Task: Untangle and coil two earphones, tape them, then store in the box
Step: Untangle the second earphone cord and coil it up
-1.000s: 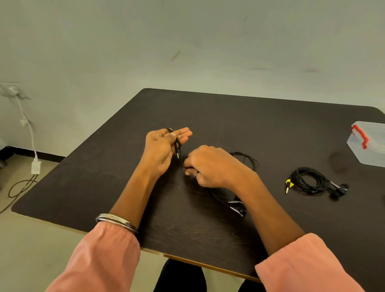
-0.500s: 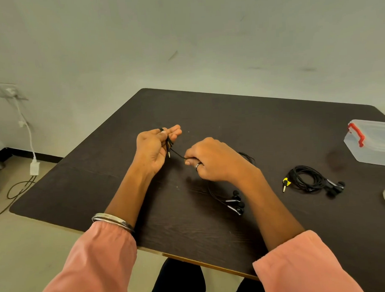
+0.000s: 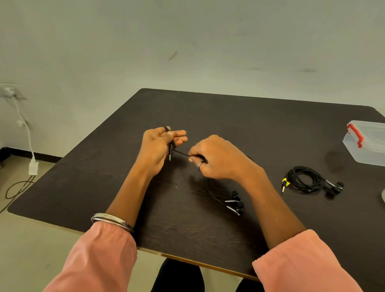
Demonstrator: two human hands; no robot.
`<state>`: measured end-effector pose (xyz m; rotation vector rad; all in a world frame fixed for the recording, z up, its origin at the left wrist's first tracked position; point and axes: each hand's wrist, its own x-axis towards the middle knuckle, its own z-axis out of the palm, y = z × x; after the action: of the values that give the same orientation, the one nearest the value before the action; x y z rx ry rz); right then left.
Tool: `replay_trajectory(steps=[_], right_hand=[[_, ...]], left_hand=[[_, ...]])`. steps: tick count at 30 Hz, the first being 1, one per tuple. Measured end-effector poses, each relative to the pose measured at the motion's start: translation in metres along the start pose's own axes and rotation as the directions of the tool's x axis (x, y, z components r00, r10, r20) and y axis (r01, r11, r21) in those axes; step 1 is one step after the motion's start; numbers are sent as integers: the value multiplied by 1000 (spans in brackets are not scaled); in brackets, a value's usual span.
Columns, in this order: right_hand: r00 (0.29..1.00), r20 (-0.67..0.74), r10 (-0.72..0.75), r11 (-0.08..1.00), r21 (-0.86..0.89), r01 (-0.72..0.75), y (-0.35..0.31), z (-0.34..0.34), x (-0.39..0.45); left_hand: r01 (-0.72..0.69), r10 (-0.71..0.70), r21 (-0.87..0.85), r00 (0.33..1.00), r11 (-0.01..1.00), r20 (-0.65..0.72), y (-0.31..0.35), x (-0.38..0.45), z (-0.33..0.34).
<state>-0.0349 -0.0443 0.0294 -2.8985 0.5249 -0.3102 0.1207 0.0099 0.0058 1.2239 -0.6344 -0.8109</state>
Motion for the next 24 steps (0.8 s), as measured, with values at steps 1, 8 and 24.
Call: replay_trajectory(steps=[1,8,24], right_hand=[[1000,-25,-4,1000,-3,4,0,0,0],[887,-437,147,985,143,-93,19,-3,-2],[707,-568,422,869,475,-138,36,7,4]], left_hand=[[-15,11,79,998,997,58,-1,-3,3],[-117,-37,253,845,960,533,-6,-11,5],[14,85,-196,869,981,487,-3,-10,5]])
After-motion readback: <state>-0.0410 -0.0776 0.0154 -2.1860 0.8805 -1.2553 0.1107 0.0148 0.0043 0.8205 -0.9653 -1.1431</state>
